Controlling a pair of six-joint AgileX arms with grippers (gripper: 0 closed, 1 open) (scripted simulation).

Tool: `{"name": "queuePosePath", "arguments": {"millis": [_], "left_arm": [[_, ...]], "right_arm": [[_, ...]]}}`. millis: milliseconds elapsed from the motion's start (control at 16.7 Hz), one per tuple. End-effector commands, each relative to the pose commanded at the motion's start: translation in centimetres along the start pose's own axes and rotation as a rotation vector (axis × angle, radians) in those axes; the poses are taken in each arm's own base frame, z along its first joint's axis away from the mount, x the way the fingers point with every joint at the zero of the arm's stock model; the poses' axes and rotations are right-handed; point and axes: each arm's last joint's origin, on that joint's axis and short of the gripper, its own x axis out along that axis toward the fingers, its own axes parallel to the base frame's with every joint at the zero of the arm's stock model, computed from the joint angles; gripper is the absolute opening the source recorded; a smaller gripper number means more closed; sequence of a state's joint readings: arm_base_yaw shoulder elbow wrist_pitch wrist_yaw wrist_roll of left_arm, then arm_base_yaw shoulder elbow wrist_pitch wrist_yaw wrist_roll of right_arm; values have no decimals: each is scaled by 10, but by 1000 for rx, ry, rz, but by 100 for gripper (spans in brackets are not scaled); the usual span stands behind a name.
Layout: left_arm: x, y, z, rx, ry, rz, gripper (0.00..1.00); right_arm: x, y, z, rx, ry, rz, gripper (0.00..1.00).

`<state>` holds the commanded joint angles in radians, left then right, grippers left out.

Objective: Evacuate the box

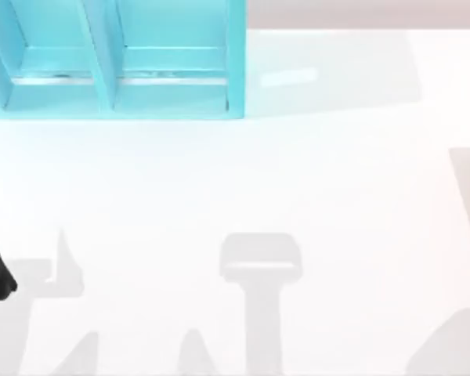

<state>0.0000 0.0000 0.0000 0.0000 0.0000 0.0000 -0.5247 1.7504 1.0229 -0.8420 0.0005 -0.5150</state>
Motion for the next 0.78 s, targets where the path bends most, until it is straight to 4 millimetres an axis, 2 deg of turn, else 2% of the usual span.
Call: {"name": "queuePosePath", "arguments": {"millis": [60,120,660,780], "left_arm": [[0,0,0,0,0,0,100],[0,0,0,0,0,0,100],[0,0,0,0,0,0,100],[0,0,0,0,0,0,100]], "right_arm": [[0,0,0,0,0,0,2],[0,0,0,0,0,0,0],[-1,0,0,1,-2,-2,0],[-10,-2,3,3,-4,-3,0]]}}
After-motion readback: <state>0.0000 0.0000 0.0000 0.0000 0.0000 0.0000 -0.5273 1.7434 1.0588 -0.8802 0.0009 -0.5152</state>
